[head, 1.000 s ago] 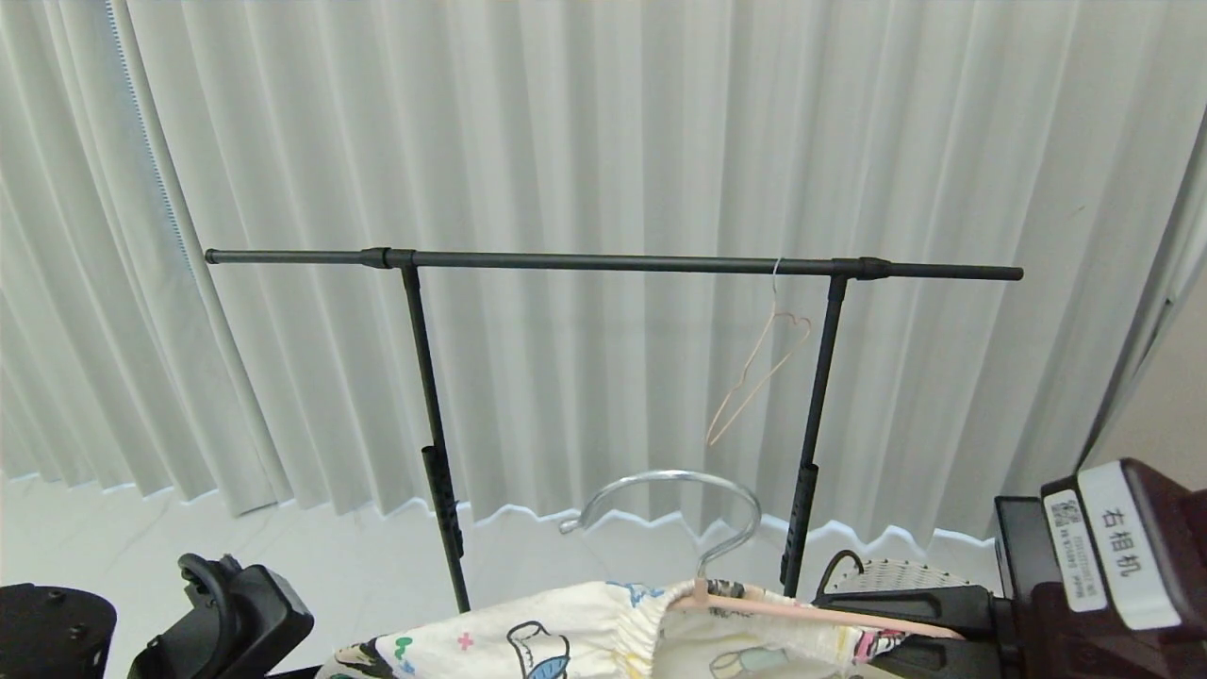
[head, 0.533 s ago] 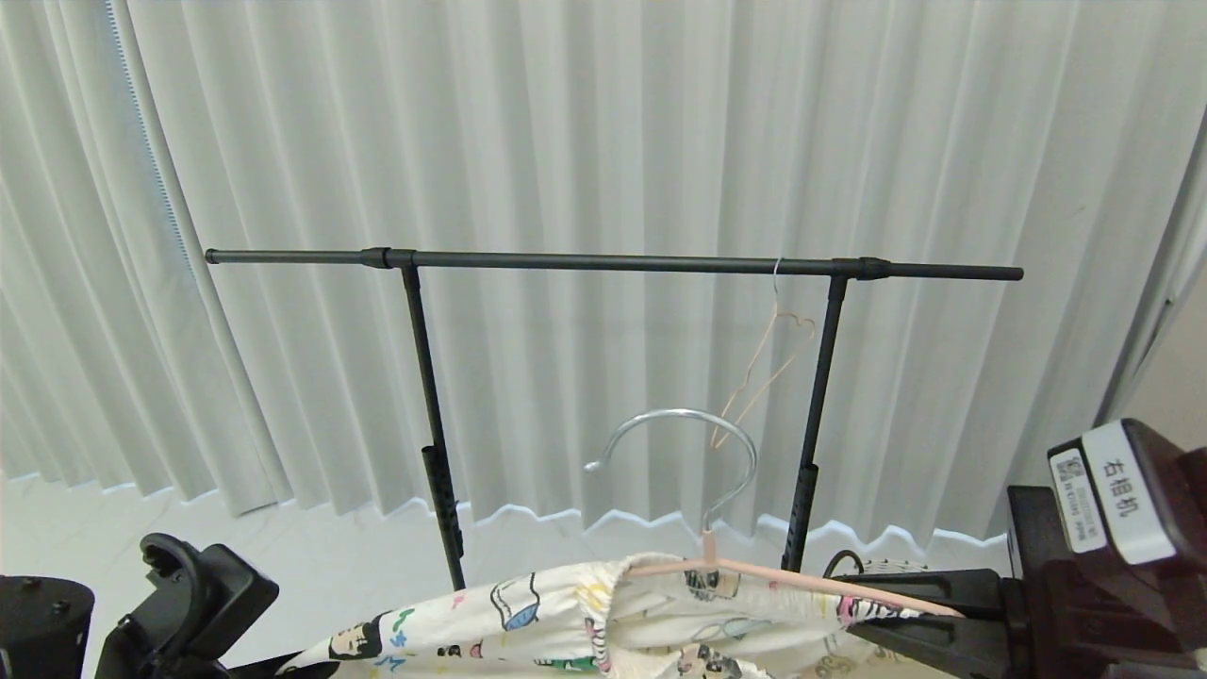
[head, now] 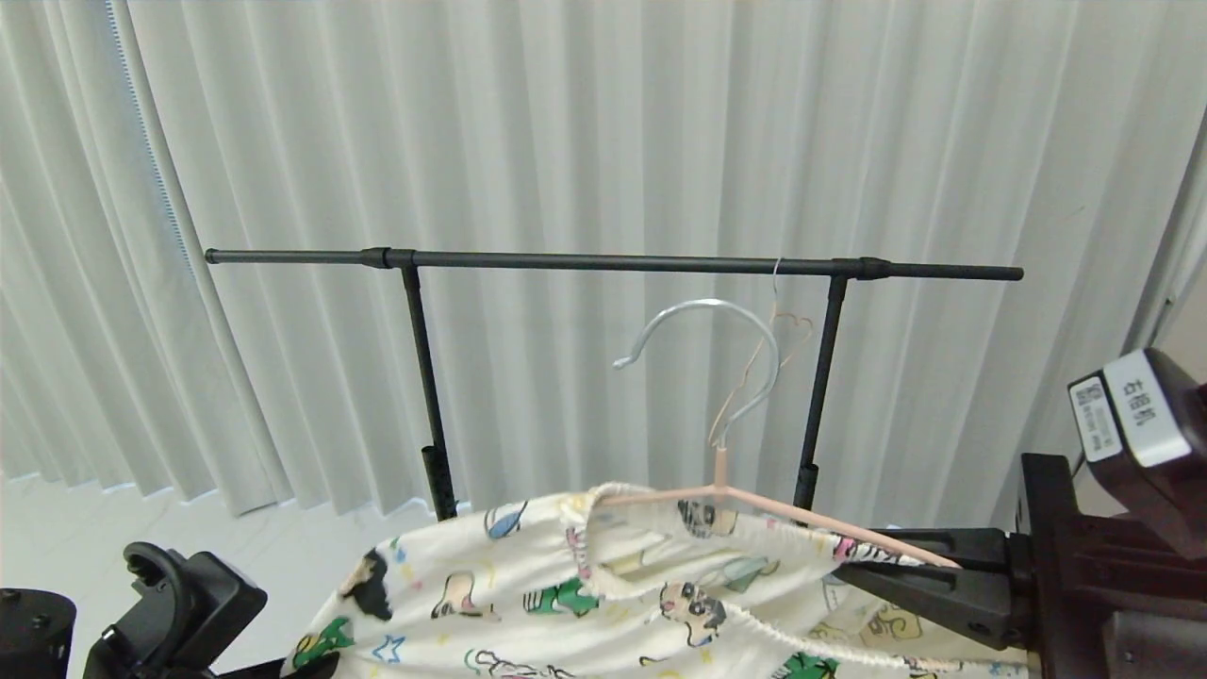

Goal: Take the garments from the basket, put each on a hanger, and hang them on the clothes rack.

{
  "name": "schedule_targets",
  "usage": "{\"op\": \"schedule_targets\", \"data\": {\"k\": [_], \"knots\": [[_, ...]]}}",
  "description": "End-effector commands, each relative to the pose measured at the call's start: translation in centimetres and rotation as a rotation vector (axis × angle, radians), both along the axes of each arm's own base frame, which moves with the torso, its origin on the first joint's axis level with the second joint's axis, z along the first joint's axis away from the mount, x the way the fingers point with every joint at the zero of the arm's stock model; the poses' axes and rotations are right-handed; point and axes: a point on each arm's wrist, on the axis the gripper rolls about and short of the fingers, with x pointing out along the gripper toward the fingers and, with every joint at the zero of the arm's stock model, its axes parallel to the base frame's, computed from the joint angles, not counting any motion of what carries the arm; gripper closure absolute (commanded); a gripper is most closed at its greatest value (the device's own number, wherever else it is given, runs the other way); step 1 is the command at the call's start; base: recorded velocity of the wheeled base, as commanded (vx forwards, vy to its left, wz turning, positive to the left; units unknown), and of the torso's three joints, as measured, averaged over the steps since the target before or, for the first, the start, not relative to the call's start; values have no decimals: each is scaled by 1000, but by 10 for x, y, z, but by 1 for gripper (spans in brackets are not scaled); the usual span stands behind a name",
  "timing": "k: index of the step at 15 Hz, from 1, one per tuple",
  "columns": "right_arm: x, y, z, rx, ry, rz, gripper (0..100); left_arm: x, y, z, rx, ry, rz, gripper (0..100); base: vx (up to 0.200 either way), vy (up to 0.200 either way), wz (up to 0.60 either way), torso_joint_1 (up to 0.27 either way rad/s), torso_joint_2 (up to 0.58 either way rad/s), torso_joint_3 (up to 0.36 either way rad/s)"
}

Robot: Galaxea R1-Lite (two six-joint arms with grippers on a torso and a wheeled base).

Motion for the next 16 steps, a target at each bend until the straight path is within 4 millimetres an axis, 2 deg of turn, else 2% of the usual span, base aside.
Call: {"op": "schedule_targets", "data": {"k": [1, 6, 11, 14, 16], "knots": [[0, 1, -1, -6, 4, -2, 100, -5, -1, 4, -26, -34, -23, 0, 0, 0, 0, 0, 0, 0], [18, -14, 0, 1, -1, -127, 100, -5, -4, 28, -129, -134, -88, 0, 0, 0, 0, 0, 0, 0], [51, -48, -6, -34, 18, -408, 100, 17, -11, 71, -249, -211, -30, 0, 0, 0, 0, 0, 0, 0], [58, -58, -14, -82, 22, -556, 100, 25, -11, 77, -245, -225, -8, 0, 0, 0, 0, 0, 0, 0], [61, -68, -20, -115, 18, -674, 100, 43, -13, 89, -225, -262, 47, 0, 0, 0, 0, 0, 0, 0]]}}
